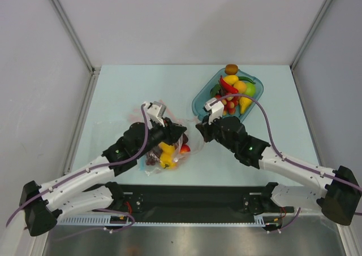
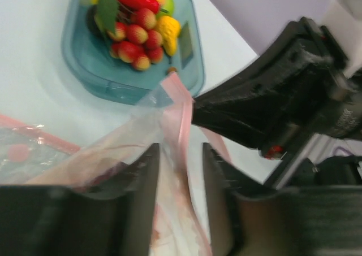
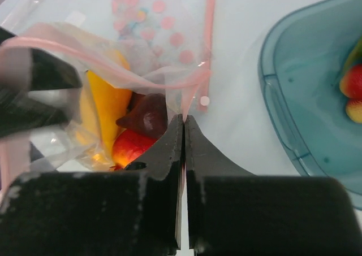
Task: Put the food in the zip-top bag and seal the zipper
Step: Adjust the zipper food storage bag at the center of the board.
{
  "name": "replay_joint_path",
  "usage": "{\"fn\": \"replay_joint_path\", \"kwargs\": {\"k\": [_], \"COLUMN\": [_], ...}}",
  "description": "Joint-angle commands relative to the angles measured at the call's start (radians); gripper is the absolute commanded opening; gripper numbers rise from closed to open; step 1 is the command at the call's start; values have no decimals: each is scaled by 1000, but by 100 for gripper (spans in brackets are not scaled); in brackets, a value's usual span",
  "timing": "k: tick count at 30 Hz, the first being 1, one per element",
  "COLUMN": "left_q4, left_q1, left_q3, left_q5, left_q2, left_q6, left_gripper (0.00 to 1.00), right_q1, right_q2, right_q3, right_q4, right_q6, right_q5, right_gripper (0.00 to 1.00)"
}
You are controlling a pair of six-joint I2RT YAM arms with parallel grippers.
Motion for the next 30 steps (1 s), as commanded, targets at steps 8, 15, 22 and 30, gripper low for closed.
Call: {"fn": "replay_joint_path", "kwargs": {"k": [8, 15, 22, 30], "left_q4": [114, 183, 245, 335], "left_q1": [-53, -166, -329, -396], "left_q3": [22, -18, -133, -277], "left_q5": [181, 148, -3, -65], "left_q2": [-14, -14, -31, -146], "left_q6": [167, 355, 604, 768], "left_gripper": [78, 92, 100, 98], "right_q1": [-271, -340, -367, -377], "right_q2": [-52, -36, -28, -24], "right_q3": [-71, -82, -84, -85], "right_q4": [73, 90, 101, 110], "right_q6": [198, 236, 258, 267], "right_q5": [-223, -319, -372, -394], "right_gripper": [0, 0, 0, 0]}}
